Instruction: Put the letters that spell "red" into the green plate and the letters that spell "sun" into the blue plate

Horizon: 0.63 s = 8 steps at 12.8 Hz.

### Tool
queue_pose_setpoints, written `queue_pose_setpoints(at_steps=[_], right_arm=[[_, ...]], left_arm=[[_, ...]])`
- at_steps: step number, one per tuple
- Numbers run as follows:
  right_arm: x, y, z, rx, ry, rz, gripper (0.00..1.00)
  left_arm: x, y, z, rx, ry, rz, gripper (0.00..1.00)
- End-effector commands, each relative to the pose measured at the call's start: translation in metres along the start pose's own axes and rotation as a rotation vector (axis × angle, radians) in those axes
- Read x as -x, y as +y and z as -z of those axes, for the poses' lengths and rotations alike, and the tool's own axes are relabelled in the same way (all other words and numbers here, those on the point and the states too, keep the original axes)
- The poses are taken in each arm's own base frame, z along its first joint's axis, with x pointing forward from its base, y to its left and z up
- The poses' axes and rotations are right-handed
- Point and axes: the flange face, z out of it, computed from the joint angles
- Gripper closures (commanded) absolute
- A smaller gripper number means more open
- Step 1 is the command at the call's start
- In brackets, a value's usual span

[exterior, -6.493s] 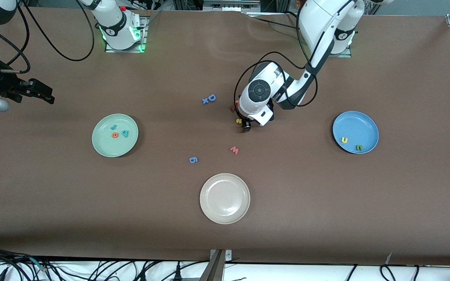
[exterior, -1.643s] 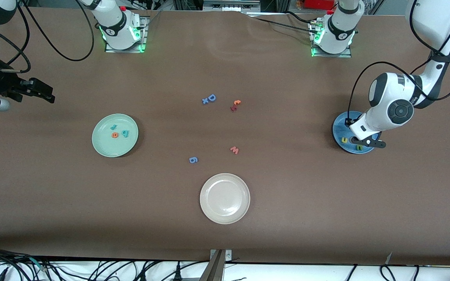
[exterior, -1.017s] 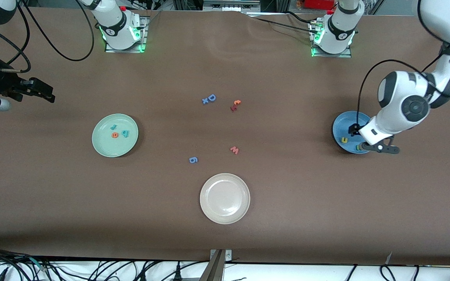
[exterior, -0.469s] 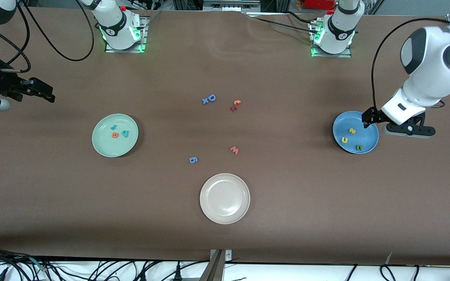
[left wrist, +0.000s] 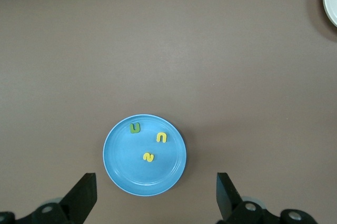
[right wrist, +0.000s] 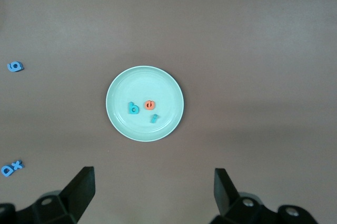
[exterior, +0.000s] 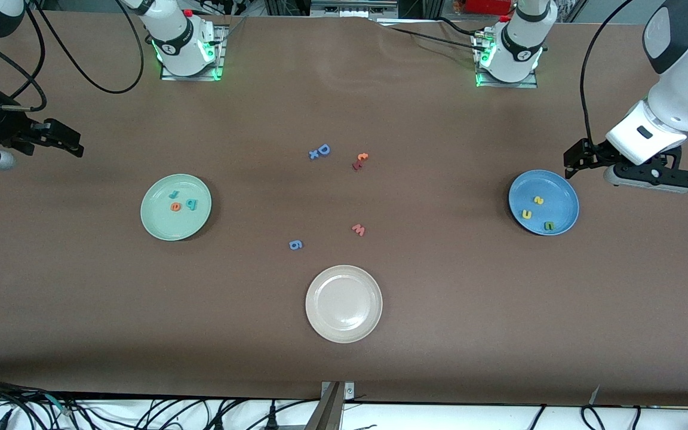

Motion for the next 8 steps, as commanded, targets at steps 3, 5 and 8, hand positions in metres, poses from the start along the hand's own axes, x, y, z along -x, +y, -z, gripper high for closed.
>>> queue_pose_setpoints(at_steps=[3, 5, 8], right_arm=[[0.001, 0.002, 0.004, 0.006, -0.004, 0.014, 0.0], [0.001, 0.002, 0.004, 0.006, -0.004, 0.014, 0.0], [0.001, 0.002, 0.005, 0.005, -0.003, 0.014, 0.0]], left_arm=[[-0.021, -0.005, 0.007, 0.043, 0.013, -0.011, 0.0], [-0.021, -0.002, 0.012, 0.041, -0.001, -0.017, 0.0], [-0.021, -0.009, 0.077, 0.055, -0.035, -0.012, 0.0]])
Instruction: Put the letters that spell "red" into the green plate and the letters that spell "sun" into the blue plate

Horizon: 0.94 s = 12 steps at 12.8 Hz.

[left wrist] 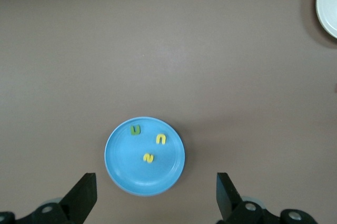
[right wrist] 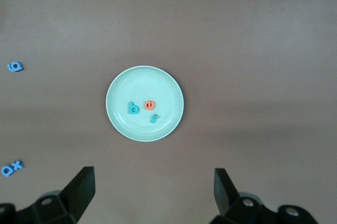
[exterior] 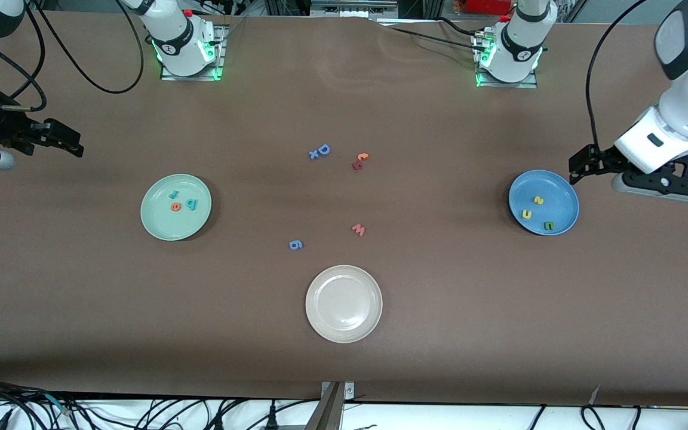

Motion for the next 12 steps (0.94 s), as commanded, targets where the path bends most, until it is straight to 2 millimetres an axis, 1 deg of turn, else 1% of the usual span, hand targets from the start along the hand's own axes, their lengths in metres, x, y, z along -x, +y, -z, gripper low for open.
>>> queue_pose_setpoints(at_steps=[1, 2, 4, 6, 12], right_arm=[[0.001, 0.002, 0.005, 0.005, -0.002, 0.014, 0.0], [0.001, 0.002, 0.004, 0.006, -0.004, 0.014, 0.0], [0.001, 0.002, 0.004, 0.006, -0.004, 0.014, 0.0], [0.001, 0.002, 0.005, 0.005, -0.002, 0.014, 0.0], [0.0, 0.005, 0.005, -0.001, -0.003, 0.006, 0.0]], left_arm=[[-0.006, -0.006, 0.062, 0.045, -0.001, -0.009, 0.0], [-0.003, -0.009, 0.076, 0.047, 0.006, -0.005, 0.0], [0.002, -0.014, 0.079, 0.045, -0.013, 0.008, 0.0], [0.001, -0.018, 0.078, 0.037, -0.015, 0.014, 0.0], [0.002, -0.017, 0.081, 0.038, -0.009, 0.019, 0.0]])
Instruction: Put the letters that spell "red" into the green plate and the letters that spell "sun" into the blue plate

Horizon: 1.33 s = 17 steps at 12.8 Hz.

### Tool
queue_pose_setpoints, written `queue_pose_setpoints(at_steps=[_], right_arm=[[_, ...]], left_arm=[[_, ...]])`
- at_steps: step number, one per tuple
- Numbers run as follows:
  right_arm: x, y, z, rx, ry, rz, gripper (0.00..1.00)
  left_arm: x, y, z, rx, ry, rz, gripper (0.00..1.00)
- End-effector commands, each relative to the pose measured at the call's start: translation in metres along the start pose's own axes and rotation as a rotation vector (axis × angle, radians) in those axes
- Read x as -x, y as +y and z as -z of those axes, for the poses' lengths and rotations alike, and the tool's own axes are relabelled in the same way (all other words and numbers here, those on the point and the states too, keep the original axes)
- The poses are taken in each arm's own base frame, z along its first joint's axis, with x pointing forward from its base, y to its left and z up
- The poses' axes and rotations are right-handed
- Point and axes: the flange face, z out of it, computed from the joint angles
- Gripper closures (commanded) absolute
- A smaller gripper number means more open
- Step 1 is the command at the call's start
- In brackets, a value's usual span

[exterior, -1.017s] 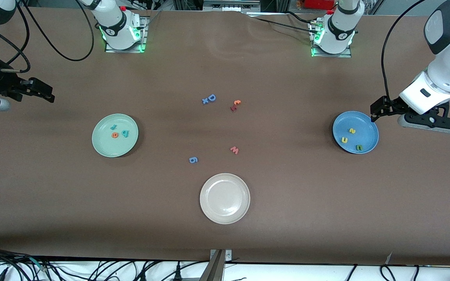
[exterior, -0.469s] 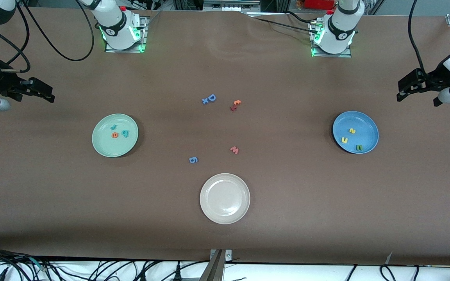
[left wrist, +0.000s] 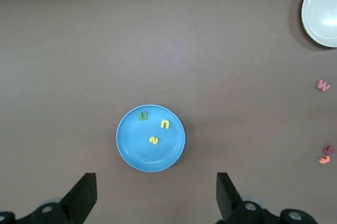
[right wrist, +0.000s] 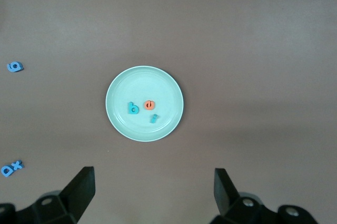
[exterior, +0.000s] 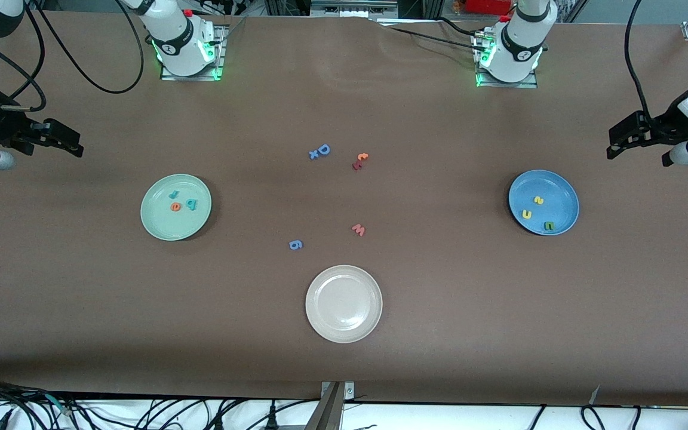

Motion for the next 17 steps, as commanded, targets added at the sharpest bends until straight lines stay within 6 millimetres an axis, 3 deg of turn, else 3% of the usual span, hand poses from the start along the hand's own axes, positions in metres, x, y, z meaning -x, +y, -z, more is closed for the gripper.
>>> queue_pose_setpoints(at_steps=[1, 7, 17], right_arm=[[-0.001, 0.003, 0.004, 0.0, -0.003, 0.008, 0.0], [-0.001, 0.003, 0.004, 0.001, -0.003, 0.012, 0.0], [-0.001, 0.003, 0.005, 0.001, -0.001, 0.01, 0.0]], left_arm=[[0.0, 0.0, 0.009, 0.026, 0.004, -0.012, 0.0], [0.008, -0.008, 0.008, 0.024, -0.004, 0.008, 0.0], [0.014, 0.0, 0.007, 0.031, -0.013, -0.001, 0.0]])
